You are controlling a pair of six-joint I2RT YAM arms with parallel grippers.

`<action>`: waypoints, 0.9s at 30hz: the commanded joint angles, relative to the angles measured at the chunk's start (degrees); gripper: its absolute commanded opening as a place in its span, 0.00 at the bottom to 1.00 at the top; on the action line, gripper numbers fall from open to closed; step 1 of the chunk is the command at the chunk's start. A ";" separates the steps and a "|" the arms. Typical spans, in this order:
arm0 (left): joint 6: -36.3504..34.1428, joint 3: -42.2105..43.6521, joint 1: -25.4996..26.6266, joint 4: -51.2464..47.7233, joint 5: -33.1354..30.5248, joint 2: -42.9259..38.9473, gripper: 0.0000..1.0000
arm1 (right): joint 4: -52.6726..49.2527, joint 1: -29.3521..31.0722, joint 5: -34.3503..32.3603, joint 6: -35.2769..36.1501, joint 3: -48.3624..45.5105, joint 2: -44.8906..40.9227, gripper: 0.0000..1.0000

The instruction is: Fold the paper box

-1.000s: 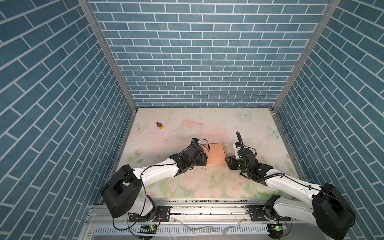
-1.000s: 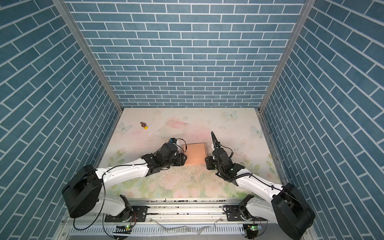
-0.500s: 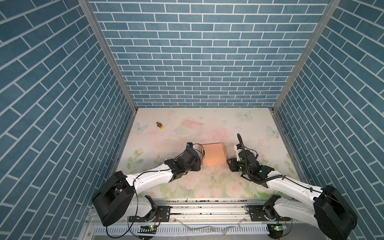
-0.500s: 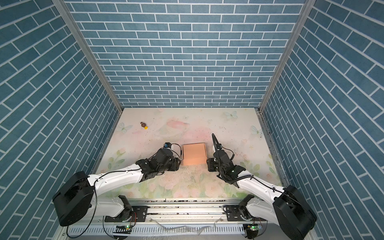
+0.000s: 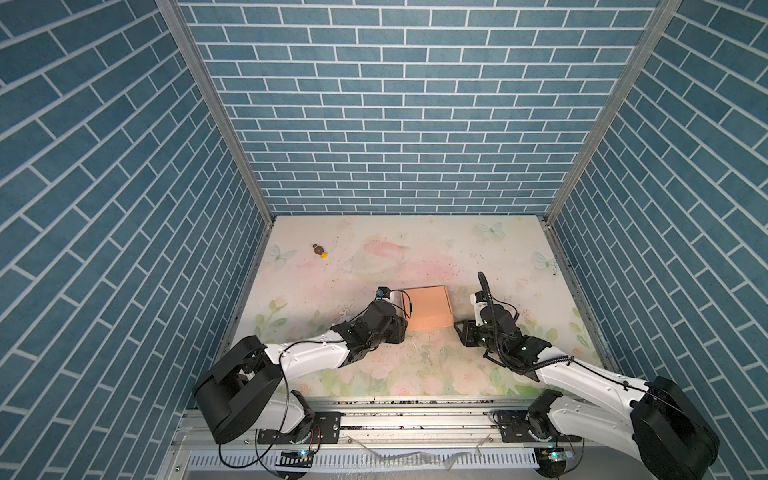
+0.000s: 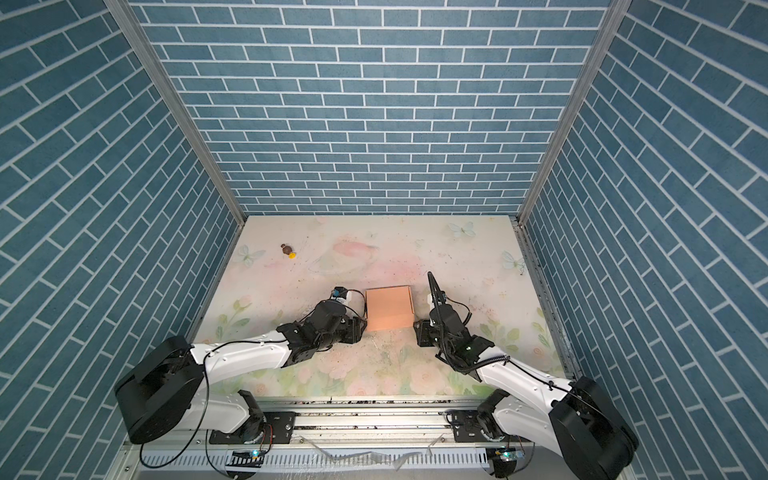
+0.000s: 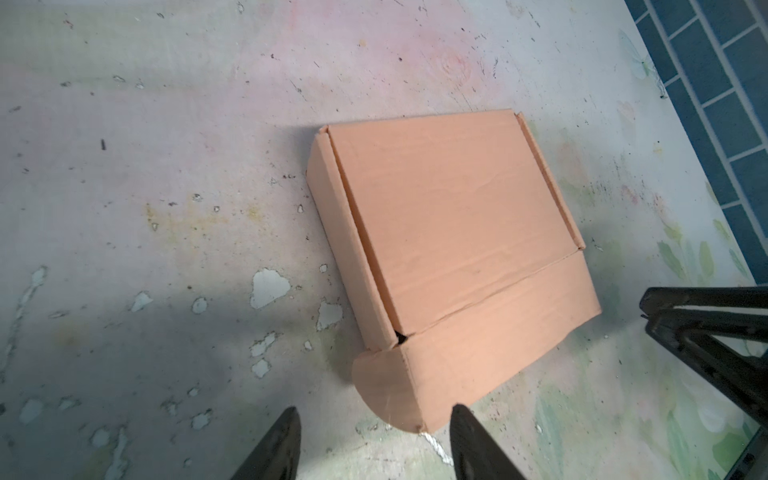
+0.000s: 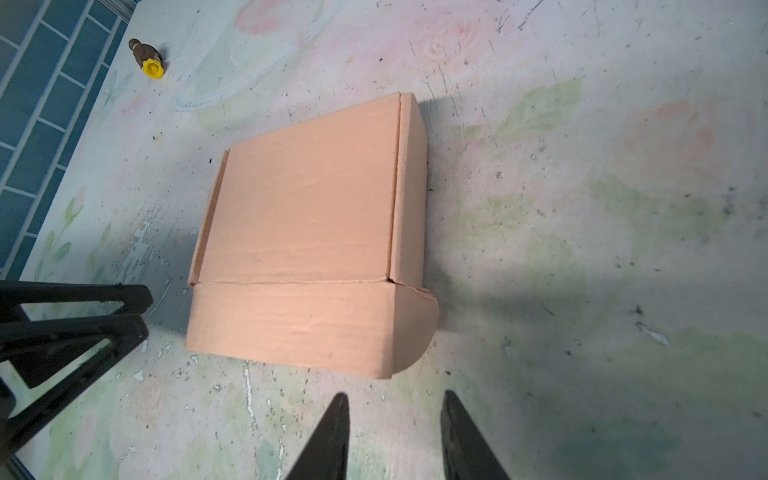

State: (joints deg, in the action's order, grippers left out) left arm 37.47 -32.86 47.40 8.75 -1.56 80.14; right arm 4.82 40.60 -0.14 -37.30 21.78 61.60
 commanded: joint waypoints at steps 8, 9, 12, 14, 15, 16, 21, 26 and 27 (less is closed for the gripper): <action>-0.23 1.02 0.33 4.80 2.79 2.29 0.59 | 4.15 -1.63 6.33 -0.58 1.49 4.40 0.40; -0.08 0.96 0.33 4.98 2.81 2.52 0.59 | 4.62 -1.82 6.93 -0.58 1.57 5.07 0.40; 0.11 0.60 0.33 5.52 3.38 3.17 0.59 | 6.51 -2.75 8.38 -0.35 1.55 6.94 0.40; 0.20 0.22 0.41 5.58 3.50 3.51 0.59 | 7.25 -3.65 9.72 -0.14 1.86 8.13 0.40; 0.15 0.07 0.46 5.48 3.59 3.61 0.59 | 7.63 -3.93 10.07 -0.06 1.96 8.52 0.41; 0.16 -0.07 0.50 5.27 3.50 3.70 0.59 | 8.00 -4.07 10.16 0.03 1.94 8.75 0.41; 0.23 -0.69 0.68 4.92 3.47 4.23 0.59 | 8.28 -4.90 11.79 1.24 2.89 10.29 0.43; 0.47 -1.30 1.03 4.99 3.25 4.63 0.59 | 8.07 -5.18 11.83 1.98 3.17 9.77 0.44; 0.54 -1.38 1.07 5.02 3.28 4.83 0.59 | 7.74 -5.25 11.83 2.41 3.50 9.88 0.44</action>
State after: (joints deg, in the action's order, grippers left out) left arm 37.80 -32.80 48.05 13.23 1.69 84.07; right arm 12.08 35.73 10.90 -36.71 23.64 71.48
